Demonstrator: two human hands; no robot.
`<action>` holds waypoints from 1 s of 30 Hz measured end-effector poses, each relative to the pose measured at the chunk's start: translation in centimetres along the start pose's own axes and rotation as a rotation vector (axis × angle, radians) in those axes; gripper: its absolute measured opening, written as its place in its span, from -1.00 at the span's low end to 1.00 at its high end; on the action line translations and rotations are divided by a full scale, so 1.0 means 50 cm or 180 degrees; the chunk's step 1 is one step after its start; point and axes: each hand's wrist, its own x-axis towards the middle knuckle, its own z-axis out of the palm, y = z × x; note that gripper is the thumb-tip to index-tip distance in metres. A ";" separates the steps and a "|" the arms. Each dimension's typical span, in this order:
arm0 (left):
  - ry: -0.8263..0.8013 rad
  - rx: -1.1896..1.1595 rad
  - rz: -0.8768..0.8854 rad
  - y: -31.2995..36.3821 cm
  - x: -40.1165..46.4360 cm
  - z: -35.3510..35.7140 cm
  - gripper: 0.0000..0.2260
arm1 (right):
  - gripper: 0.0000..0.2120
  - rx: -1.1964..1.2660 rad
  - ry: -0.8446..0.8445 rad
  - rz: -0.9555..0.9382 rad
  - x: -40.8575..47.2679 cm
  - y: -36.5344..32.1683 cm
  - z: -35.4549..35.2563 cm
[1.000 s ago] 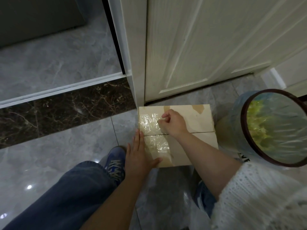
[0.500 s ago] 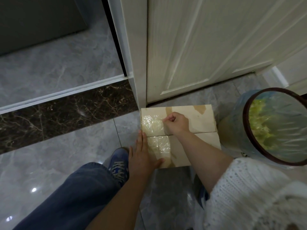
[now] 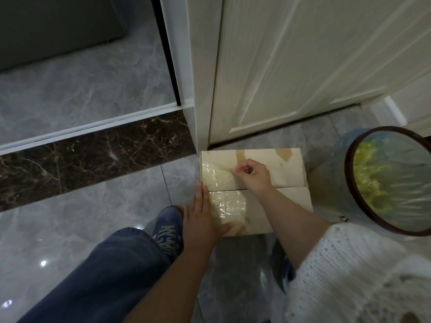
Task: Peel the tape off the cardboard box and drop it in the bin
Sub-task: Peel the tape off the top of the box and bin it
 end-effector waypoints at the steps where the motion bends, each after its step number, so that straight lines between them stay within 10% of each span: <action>1: 0.0000 -0.0003 0.0001 0.000 0.000 0.000 0.19 | -0.91 0.0046 -0.0031 -0.0027 -0.001 0.001 -0.001; 14: 0.0085 -0.0067 0.0071 0.004 -0.005 -0.011 0.17 | -0.91 -0.0132 0.0078 0.0199 0.008 -0.015 0.005; 30: 0.0066 0.0967 0.0839 0.033 0.130 -0.088 -0.40 | -0.88 -0.0600 0.0024 0.0063 0.018 -0.014 0.007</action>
